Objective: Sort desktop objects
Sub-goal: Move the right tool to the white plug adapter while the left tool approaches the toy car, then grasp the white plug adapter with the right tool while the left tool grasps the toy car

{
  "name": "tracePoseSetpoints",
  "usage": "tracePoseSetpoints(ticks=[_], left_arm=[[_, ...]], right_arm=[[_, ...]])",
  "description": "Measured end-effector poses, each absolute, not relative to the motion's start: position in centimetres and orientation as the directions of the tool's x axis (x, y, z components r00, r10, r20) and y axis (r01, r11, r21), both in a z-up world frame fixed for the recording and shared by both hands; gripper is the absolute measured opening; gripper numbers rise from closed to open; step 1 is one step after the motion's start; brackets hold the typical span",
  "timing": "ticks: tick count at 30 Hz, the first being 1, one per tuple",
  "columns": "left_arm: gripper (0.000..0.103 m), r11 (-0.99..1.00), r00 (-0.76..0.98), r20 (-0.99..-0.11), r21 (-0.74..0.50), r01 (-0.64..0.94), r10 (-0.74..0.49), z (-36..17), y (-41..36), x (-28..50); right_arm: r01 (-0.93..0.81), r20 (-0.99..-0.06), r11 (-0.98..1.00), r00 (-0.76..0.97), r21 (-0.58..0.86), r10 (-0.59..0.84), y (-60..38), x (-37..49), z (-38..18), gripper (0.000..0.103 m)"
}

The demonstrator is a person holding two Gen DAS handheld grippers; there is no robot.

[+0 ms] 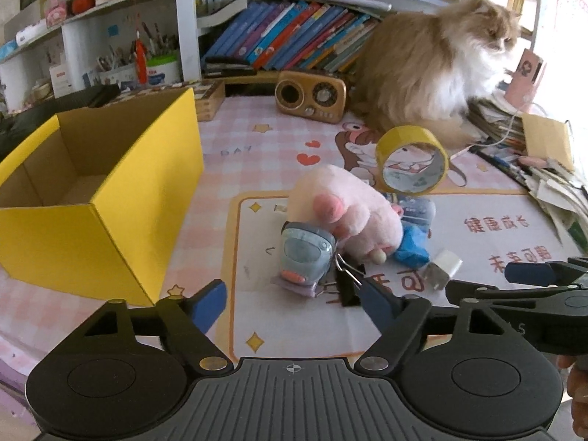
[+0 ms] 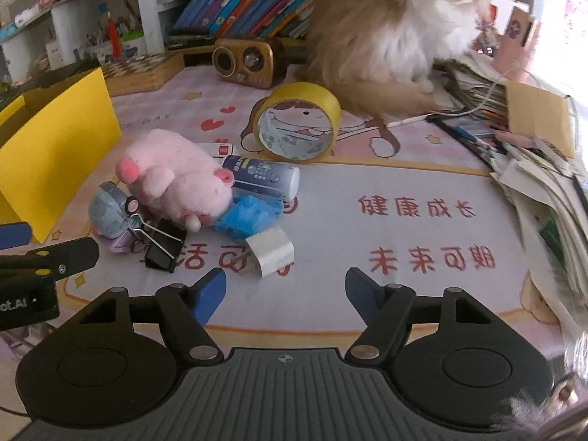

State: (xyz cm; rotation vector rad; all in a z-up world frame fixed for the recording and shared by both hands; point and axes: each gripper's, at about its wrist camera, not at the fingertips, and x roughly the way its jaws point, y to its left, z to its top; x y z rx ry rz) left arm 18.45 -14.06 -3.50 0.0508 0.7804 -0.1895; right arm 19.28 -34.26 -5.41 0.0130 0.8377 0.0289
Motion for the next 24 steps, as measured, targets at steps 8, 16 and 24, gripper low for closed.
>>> tracePoseSetpoints(ticks=[8,16,24], left_arm=[[0.068,0.988,0.679,-0.727,0.006,0.155,-0.102,-4.7,-14.9,21.3],[0.059,0.986,0.653,-0.754,0.044,0.163,-0.074,-6.1,-15.9,22.8],[0.047,0.988,0.643,-0.763,0.036,0.149,-0.069,-6.9,-16.1,24.0]], right_arm=[[-0.109,-0.776,0.993,0.623,0.036,0.096,-34.7,22.3,-7.1,0.062],[-0.188,-0.794,0.981,0.591,0.040,0.146,-34.6,23.8,-8.0,0.052],[-0.230,-0.781,0.973,0.604,0.020,0.159,-34.7,24.1,-8.1,0.045]])
